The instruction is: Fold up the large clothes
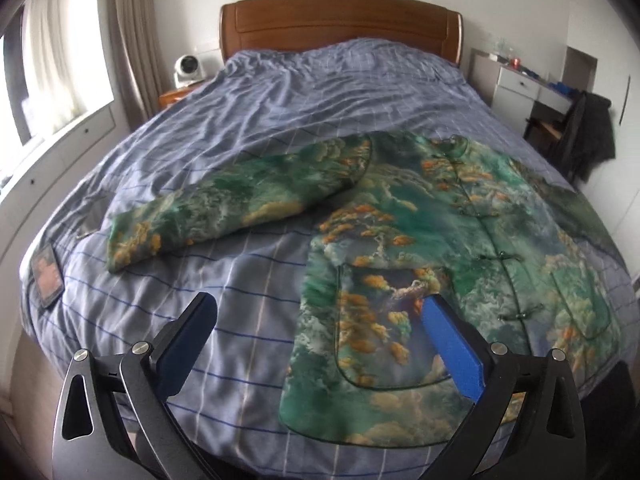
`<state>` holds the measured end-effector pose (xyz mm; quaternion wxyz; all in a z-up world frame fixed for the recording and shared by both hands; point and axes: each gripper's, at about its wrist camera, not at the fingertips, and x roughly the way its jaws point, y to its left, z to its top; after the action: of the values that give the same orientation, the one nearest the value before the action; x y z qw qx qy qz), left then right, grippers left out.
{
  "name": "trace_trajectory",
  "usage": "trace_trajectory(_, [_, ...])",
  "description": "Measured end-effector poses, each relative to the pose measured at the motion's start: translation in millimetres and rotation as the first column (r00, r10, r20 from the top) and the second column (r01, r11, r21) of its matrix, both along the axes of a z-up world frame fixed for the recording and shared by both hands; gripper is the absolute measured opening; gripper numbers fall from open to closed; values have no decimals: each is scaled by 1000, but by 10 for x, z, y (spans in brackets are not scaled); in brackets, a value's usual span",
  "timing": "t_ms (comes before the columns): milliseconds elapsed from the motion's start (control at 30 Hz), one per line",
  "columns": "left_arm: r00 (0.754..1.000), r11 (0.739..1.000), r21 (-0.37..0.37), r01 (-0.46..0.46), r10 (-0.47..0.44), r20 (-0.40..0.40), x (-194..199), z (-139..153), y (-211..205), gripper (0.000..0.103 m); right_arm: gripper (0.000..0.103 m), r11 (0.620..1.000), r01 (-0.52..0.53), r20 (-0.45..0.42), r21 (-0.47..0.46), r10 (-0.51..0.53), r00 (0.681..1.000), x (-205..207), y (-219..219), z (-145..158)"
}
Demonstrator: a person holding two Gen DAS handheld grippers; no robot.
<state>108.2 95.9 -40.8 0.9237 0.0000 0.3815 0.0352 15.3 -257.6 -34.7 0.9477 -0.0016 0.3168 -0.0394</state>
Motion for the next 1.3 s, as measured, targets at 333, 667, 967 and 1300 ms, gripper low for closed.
trace_trajectory(333, [997, 996, 60, -72, 71, 19, -79, 16, -96, 102, 82, 999, 23, -10, 32, -23, 1000, 25, -44, 19])
trace_trajectory(667, [997, 994, 72, -77, 76, 11, -122, -15, -169, 102, 82, 1000, 18, -23, 1, -18, 1000, 55, 26, 1])
trace_trajectory(967, [996, 992, 95, -88, 87, 10, -142, -39, -174, 102, 82, 1000, 16, -29, -14, -17, 999, 59, 46, -16])
trace_trajectory(1300, [999, 999, 20, -44, 44, 7, -188, -73, -199, 102, 82, 999, 19, -24, -32, -20, 1000, 66, 23, -44])
